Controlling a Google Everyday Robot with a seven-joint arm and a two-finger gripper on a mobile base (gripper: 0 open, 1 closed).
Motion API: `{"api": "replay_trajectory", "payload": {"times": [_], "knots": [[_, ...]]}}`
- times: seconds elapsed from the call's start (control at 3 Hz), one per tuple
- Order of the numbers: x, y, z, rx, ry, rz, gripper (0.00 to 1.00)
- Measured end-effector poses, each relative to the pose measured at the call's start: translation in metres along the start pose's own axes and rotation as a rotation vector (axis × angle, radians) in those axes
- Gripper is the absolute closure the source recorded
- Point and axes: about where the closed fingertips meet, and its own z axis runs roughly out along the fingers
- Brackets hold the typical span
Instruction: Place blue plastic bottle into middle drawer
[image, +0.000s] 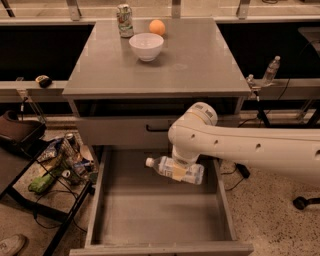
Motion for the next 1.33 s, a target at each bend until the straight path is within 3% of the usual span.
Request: {"api": "replay_trajectory", "payload": {"times": [0.33, 0.67, 1.0, 1.33], "knots": [[-0.013, 0.014, 0.020, -0.028, -0.008, -0.023, 1.00], [-0.039, 0.052, 0.073, -0.069, -0.039, -0.084, 1.00], [-0.052, 0.088, 0.133, -0.099, -0.082, -0.103, 1.00], [-0.066, 0.110, 0.184, -0.119, -0.099, -0.114, 1.00]]}}
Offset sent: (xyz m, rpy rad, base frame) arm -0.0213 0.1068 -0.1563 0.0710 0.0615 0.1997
